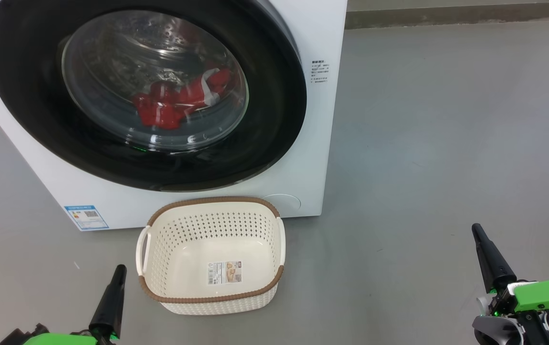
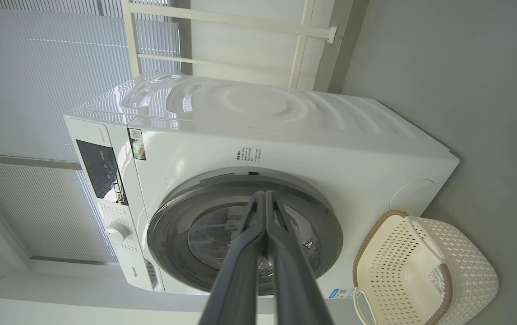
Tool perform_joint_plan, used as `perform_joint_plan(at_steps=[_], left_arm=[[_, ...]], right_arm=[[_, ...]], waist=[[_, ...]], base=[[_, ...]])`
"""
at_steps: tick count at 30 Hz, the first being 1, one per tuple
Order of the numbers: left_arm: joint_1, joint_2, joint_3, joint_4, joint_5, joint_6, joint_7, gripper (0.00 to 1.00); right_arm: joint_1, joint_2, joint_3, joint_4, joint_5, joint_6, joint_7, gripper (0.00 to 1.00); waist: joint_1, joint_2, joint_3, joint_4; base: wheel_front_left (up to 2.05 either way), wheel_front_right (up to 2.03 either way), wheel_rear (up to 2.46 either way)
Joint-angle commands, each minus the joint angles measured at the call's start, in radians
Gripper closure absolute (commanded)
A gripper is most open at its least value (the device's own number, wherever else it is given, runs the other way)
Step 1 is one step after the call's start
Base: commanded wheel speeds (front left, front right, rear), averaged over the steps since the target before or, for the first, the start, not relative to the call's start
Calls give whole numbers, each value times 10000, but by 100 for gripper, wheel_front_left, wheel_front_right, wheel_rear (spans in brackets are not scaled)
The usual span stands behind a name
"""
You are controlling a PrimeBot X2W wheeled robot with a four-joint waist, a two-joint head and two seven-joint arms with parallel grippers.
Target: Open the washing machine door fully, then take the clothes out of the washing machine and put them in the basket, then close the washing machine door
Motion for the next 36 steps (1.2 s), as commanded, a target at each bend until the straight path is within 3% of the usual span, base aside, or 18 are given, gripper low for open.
perform_joint_plan(at_steps=[1,7,8,13,20,24,36], left_arm=[[-418,96,362,-236,92,-142,53,100],[-418,93,365,-236,95,-142,56,100],[-1,-11,5,3,0,0,0,0],[352,-186,-89,602,-4,29,-7,0],[184,-171,-271,578,-69,20,-154,0],[90,-163,-389,547,-69,14,-255,0],[-170,-54,-727,241,545,-1,-651,0]], right_arm=[[-464,-63,140,-253,-113,-6,35,100],[-465,-58,134,-252,-118,-6,39,100],[-1,10,-3,3,-2,0,7,0],[424,243,72,629,7,2,1,0],[241,229,327,571,37,1,-176,0],[139,220,486,517,22,1,-290,0],[-158,173,926,325,-422,1,-642,0]], waist=[[0,0,0,0],[0,0,0,0],[0,0,0,0],[0,0,0,-1],[23,0,-21,1],[2,0,-3,1],[1,0,18,-2]], base=[[0,0,0],[0,0,0],[0,0,0],[0,0,0],[0,0,0],[0,0,0],[0,0,0]])
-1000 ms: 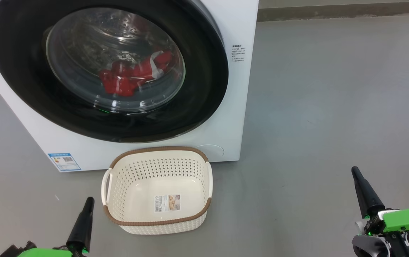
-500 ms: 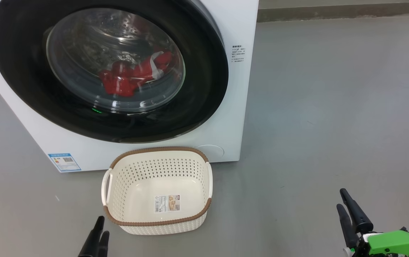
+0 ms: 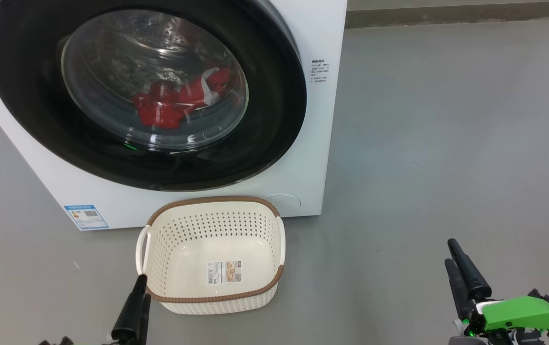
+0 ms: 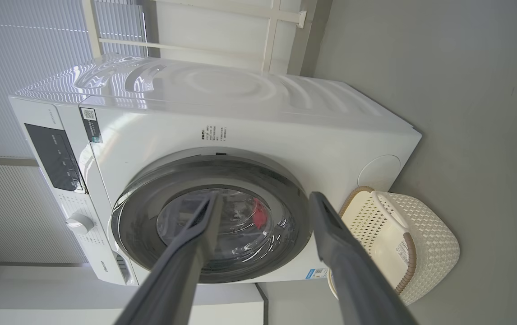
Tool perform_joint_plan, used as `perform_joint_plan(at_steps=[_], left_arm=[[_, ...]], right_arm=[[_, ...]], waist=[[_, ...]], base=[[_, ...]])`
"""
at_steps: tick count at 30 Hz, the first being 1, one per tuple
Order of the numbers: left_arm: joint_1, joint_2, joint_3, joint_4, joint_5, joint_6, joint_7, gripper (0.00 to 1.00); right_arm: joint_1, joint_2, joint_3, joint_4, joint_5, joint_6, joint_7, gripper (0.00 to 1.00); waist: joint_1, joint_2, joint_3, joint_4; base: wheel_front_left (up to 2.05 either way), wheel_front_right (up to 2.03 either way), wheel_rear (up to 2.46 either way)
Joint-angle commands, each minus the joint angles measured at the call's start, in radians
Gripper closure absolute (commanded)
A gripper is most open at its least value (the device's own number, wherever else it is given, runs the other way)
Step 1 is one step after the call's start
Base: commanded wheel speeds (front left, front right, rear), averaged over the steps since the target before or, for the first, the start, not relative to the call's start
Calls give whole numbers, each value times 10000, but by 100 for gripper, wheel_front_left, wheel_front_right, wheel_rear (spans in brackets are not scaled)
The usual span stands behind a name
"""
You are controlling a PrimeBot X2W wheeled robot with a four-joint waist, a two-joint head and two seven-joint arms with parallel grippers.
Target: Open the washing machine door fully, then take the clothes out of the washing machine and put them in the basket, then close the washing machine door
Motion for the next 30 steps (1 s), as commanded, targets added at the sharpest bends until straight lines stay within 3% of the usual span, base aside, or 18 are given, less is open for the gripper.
perform_joint_plan(at_steps=[1,12,30], left_arm=[[-493,171,13,-343,169,-31,-78,0],[-666,140,-114,-584,1746,95,-402,0],[-1080,191,-615,-674,4846,649,-959,0]], right_arm=[[-502,-113,136,-301,-154,-1,-102,0],[-764,-117,354,-268,-1319,-2,-426,0],[-1219,-150,447,-263,-4476,-3,-984,0]], waist=[[-1,0,0,0],[-1,0,-19,0],[-1,0,-18,-3]], base=[[0,0,0],[0,0,0],[0,0,0]])
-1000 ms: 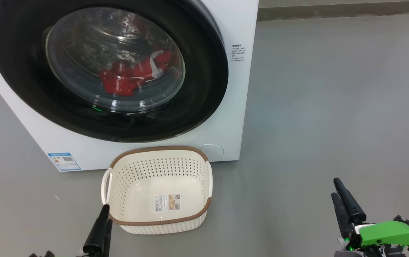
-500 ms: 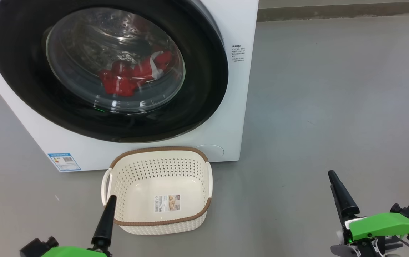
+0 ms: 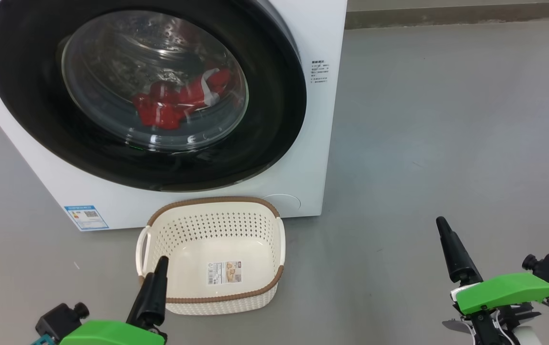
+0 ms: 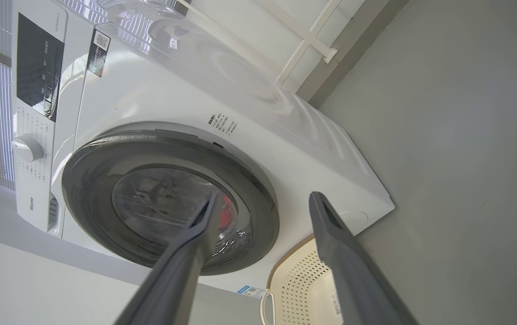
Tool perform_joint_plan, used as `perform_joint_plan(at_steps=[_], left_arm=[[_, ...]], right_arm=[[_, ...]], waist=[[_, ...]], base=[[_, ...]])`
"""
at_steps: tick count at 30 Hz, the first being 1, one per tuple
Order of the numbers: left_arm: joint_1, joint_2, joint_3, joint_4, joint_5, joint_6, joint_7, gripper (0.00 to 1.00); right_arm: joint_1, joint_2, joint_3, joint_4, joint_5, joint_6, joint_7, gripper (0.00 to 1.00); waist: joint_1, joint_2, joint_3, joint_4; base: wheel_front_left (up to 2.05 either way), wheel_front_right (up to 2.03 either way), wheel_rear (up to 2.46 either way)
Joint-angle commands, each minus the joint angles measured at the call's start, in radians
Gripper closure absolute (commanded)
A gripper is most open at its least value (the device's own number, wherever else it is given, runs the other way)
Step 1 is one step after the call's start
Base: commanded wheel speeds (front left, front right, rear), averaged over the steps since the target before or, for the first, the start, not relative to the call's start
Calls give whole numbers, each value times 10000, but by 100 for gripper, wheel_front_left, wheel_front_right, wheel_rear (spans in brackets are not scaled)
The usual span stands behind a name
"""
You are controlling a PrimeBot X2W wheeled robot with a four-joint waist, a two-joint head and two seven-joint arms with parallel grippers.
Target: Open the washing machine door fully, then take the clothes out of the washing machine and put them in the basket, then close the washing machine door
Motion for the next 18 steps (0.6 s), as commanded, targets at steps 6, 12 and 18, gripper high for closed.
perform_joint_plan(at_steps=[6,12,18], left_arm=[[-683,254,-124,-244,1169,285,-299,0],[-829,342,-310,-170,1867,448,-446,0],[-1003,432,-505,-122,2651,698,-592,0]], right_arm=[[-616,-132,227,-319,-1135,-4,-257,0],[-744,-142,206,-325,-2053,-4,-404,0],[-891,-155,99,-375,-3401,-4,-580,0]], waist=[[-1,0,17,-7],[-1,0,39,-7],[-1,0,58,-11]], base=[[0,0,0],[0,0,0],[0,0,0]])
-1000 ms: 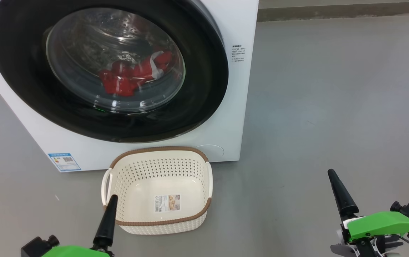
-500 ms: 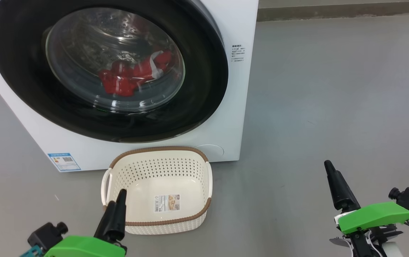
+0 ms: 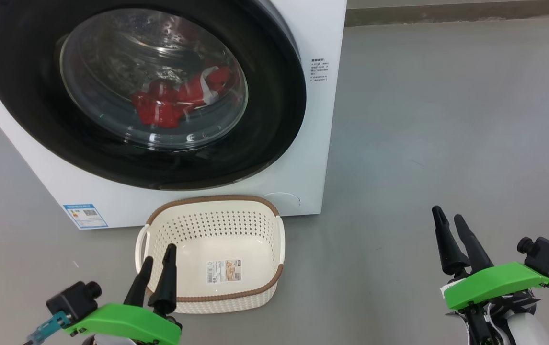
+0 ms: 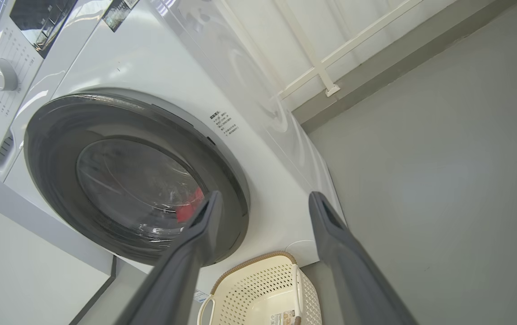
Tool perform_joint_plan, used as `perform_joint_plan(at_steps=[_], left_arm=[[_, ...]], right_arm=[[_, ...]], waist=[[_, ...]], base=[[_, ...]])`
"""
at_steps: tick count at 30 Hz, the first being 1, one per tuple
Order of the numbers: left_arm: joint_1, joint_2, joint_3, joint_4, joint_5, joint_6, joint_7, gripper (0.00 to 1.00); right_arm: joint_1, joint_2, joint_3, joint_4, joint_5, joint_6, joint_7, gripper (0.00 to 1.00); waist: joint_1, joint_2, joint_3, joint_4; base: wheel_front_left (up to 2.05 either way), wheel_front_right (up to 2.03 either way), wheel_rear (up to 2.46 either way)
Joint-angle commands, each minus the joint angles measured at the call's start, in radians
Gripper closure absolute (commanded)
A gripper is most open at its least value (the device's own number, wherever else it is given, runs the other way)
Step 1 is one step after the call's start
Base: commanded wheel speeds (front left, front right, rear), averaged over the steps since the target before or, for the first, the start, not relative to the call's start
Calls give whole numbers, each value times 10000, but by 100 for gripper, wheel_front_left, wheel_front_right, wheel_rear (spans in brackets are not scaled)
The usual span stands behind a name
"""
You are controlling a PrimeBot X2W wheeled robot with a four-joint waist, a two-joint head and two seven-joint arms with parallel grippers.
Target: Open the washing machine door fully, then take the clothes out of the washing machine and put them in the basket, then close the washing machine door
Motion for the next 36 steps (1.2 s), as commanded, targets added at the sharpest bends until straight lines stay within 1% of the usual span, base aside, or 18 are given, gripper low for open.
perform_joint_plan(at_steps=[1,10,23,36], left_arm=[[-506,188,90,-236,357,93,-131,0],[-749,316,-171,-244,1413,404,-348,0],[-988,464,-531,-245,2785,796,-683,0],[-1238,658,-712,-584,4184,1355,-1103,0]], right_arm=[[-604,-116,109,-305,-425,-4,-151,0],[-845,-135,23,-326,-1929,-5,-415,0],[-1156,-161,159,-401,-3432,-6,-797,0],[-1468,-188,153,-366,-5039,-6,-1179,0]], waist=[[-1,0,7,-2],[-1,0,56,-17],[-1,0,3,-44],[-1,0,3,-17]], base=[[0,0,0],[0,0,0],[0,0,0],[0,0,0]])
